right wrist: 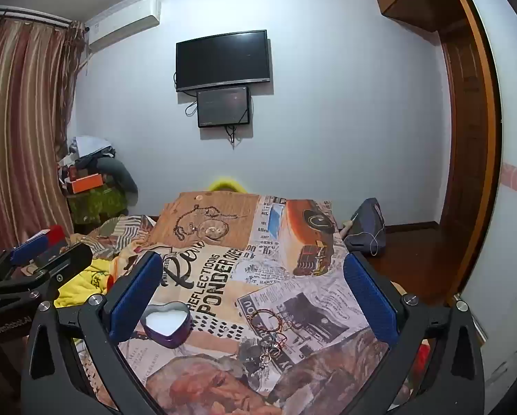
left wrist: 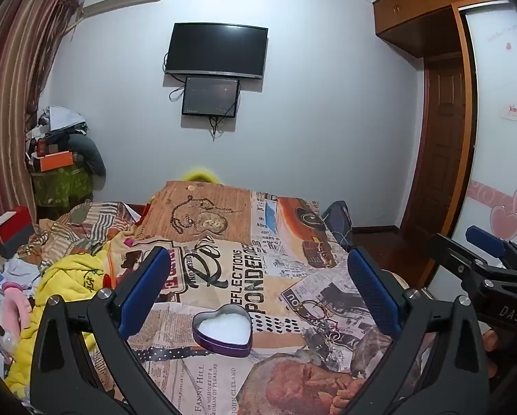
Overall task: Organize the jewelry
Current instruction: 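Move both tools toward the jewelry pile beside the heart tin, then grasp the braided bracelet with the right tool while the left tool grasps a small silver ring, then carry the bracelet and ring over the heart tin and open both tools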
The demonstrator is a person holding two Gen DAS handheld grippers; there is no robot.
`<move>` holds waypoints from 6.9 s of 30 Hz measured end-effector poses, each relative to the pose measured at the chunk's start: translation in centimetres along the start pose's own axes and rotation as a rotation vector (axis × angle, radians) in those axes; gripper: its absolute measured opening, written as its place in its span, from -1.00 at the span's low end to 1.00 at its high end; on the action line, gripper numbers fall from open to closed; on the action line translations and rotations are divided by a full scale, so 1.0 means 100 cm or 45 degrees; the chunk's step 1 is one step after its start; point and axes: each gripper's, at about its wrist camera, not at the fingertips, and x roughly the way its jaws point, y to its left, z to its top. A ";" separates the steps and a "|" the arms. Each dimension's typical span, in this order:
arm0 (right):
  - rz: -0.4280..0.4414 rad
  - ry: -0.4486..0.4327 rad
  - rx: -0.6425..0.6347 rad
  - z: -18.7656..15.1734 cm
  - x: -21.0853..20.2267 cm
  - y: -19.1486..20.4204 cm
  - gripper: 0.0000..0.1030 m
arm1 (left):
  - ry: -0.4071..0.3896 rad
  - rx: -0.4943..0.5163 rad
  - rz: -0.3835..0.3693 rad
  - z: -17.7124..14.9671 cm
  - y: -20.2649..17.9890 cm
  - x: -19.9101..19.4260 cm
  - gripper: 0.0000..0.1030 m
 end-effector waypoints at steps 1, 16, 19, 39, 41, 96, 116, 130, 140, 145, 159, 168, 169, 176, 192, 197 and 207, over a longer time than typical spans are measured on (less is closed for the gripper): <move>0.001 0.001 0.001 0.000 0.000 0.000 1.00 | 0.002 0.000 -0.004 0.000 0.000 0.000 0.99; 0.004 -0.003 -0.001 -0.001 0.001 0.001 1.00 | 0.023 -0.011 0.005 -0.003 0.005 0.004 0.99; 0.005 0.001 0.001 -0.002 0.002 0.001 1.00 | 0.023 -0.012 0.004 -0.003 0.006 0.004 1.00; 0.011 -0.006 -0.013 0.000 0.000 0.006 1.00 | 0.023 -0.010 0.011 -0.002 0.008 0.002 0.99; 0.012 -0.007 -0.014 0.000 -0.001 0.007 1.00 | 0.021 -0.007 0.012 -0.002 0.009 0.002 0.99; -0.036 0.084 0.045 -0.016 0.030 -0.028 1.00 | 0.138 0.047 0.008 -0.009 -0.010 0.047 0.99; -0.092 0.513 0.049 -0.087 0.110 -0.104 0.73 | 0.720 0.057 -0.203 -0.103 -0.042 0.197 0.99; 0.155 0.611 0.124 -0.092 0.162 -0.112 0.14 | 0.945 -0.073 -0.226 -0.139 -0.036 0.264 -0.24; 0.368 0.772 -0.056 -0.090 0.224 -0.088 0.11 | 0.988 -0.056 -0.187 -0.148 -0.025 0.283 -0.61; 0.416 0.868 -0.213 -0.093 0.249 -0.073 0.11 | 0.981 -0.015 -0.176 -0.149 -0.029 0.286 -0.62; 0.546 1.106 -0.538 -0.121 0.289 -0.035 0.13 | 0.944 -0.018 -0.164 -0.153 -0.026 0.286 -0.82; 0.540 1.062 -0.525 -0.122 0.287 -0.035 -0.53 | 0.933 -0.042 -0.191 -0.153 -0.024 0.284 -0.83; 0.536 1.061 -0.519 -0.122 0.287 -0.036 -0.59 | 0.930 -0.046 -0.195 -0.153 -0.024 0.283 -0.83; 0.505 1.062 -0.469 -0.119 0.287 -0.036 -0.86 | 0.884 -0.068 -0.216 -0.142 -0.020 0.271 -0.83; 0.437 0.843 -0.403 -0.063 0.240 -0.031 -0.86 | 0.678 -0.063 -0.180 -0.082 0.005 0.213 -0.83; 0.450 0.758 -0.367 -0.041 0.221 -0.020 -0.86 | 0.615 -0.044 -0.146 -0.064 0.020 0.196 -0.83; 0.504 0.634 -0.318 -0.017 0.195 0.022 -0.86 | 0.556 -0.048 -0.119 -0.044 0.054 0.171 -0.83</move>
